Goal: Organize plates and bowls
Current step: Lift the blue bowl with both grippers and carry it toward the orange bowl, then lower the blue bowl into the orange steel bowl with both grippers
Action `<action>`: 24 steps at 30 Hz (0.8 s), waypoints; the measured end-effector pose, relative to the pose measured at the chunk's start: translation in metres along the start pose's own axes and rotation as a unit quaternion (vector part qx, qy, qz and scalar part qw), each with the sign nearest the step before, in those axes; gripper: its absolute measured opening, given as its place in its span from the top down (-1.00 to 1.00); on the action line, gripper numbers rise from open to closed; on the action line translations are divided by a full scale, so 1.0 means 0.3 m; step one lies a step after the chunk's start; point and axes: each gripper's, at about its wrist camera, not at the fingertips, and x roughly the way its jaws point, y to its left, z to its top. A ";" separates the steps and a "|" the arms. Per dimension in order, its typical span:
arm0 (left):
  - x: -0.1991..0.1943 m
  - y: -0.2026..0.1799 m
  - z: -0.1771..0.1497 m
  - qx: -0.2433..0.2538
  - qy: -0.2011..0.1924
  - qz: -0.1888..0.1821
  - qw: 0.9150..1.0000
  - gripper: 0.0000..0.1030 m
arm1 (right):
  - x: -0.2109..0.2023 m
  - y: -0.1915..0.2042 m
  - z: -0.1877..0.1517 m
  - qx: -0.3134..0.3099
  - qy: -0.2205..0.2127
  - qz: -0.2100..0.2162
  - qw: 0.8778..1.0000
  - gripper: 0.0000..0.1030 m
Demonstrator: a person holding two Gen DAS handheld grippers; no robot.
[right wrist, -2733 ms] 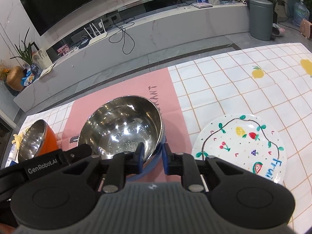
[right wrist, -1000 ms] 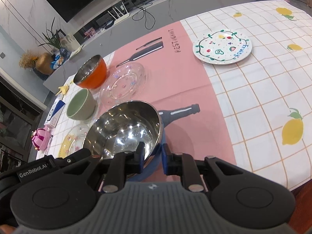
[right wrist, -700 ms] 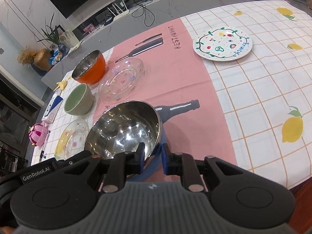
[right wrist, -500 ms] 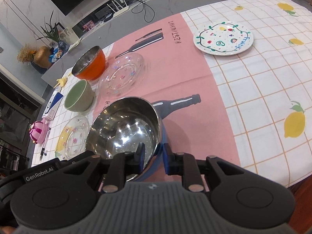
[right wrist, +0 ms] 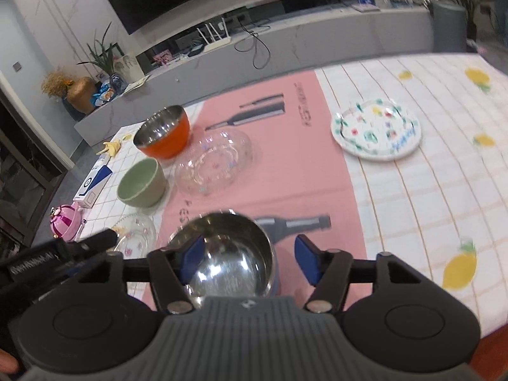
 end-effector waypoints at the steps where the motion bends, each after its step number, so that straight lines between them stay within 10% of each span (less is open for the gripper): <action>1: -0.003 -0.004 0.021 0.008 -0.006 0.003 1.000 0.29 | 0.005 0.008 0.016 -0.003 0.001 0.000 1.000 -0.25; 24: 0.367 0.197 0.530 -0.021 0.031 0.007 0.999 -0.05 | 0.475 0.307 0.566 -0.036 0.039 0.043 0.998 -0.35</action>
